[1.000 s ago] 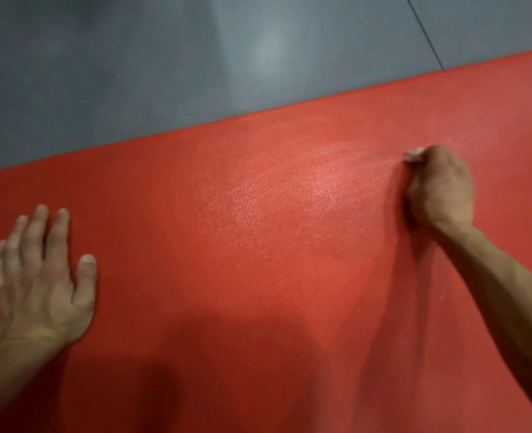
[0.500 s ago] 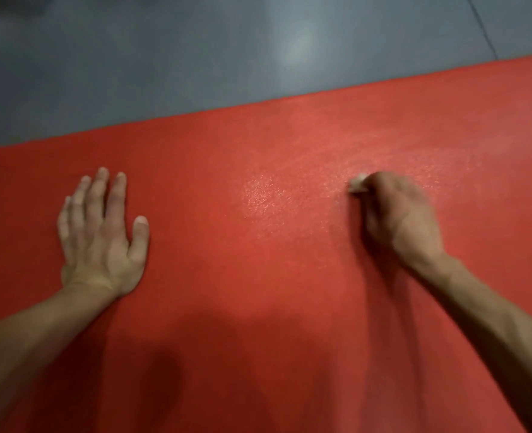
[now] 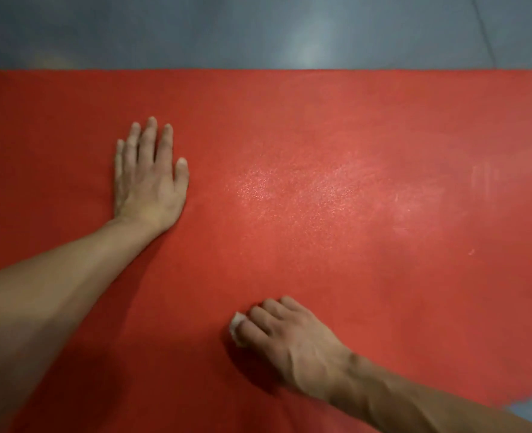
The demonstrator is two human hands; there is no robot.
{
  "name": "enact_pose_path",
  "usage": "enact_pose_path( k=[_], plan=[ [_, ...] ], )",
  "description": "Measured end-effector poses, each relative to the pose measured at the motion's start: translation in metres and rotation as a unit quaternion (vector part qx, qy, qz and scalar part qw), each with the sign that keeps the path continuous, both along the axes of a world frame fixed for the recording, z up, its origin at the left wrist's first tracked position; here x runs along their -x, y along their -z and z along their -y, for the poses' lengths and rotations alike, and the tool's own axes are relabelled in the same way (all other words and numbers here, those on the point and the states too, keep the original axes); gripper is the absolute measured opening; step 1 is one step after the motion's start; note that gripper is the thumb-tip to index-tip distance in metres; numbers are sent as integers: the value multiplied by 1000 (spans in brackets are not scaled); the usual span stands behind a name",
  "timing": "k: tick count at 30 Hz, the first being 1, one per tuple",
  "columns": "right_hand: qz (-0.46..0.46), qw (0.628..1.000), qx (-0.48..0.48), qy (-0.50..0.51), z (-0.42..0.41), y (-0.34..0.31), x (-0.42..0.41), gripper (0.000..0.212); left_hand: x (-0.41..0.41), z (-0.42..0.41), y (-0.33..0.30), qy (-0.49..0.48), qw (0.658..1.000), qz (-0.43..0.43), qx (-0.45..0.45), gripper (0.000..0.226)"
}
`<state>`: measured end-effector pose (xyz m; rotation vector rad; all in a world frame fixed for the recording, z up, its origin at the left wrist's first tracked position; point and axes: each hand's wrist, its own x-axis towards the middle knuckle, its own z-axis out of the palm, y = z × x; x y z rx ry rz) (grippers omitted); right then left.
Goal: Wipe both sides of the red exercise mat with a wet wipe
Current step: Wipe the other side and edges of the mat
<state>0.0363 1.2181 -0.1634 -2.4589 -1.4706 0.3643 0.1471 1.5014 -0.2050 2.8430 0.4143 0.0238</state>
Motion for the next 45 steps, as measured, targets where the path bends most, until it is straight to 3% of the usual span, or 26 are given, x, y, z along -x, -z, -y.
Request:
enact_pose_path(
  k=[4,8,11,15,18,24,27,30,32,34,36,38,39,40,42,43,45],
  plan=[
    [16,1000,8,16,11,-9,20,46,58,35,-7,49,998,-1,36,64],
    [13,999,7,32,5,-14,26,26,124,72,-14,69,995,-3,68,62],
    [-20,998,15,66,5,-20,27,29,160,85,-17,83,993,-20,87,62],
    [-62,991,-7,115,4,-20,25,25,165,72,-17,103,992,-28,67,62],
    [-35,990,-10,139,5,-14,24,18,163,74,-16,100,994,-20,37,63],
    [-12,998,-20,52,24,-9,-6,17,160,78,-10,90,996,-8,10,65],
    [20,979,-28,200,75,-4,-76,16,162,79,-10,88,996,-1,11,65],
    [74,894,14,443,130,-5,-134,18,160,80,-12,88,996,8,14,65],
    [80,869,15,488,126,-3,-133,19,161,79,-11,89,996,5,13,65],
    [44,913,-3,405,87,-1,-98,12,161,80,-11,88,996,8,12,66],
    [5,975,-3,220,44,0,-40,7,159,80,-9,93,995,12,16,67],
    [13,998,34,49,34,0,-4,21,159,78,-8,95,995,15,10,68],
    [26,999,31,27,43,0,-11,25,159,78,-8,93,996,17,9,68],
    [39,997,26,57,55,1,-27,28,159,77,-8,92,996,18,9,68],
    [74,973,34,214,81,0,-73,18,158,76,-8,93,995,13,12,69],
    [91,945,56,309,95,-3,-97,10,159,76,-7,93,996,9,13,69],
    [77,893,68,439,108,-6,-119,17,159,75,-8,93,996,3,12,70]
  ],
)
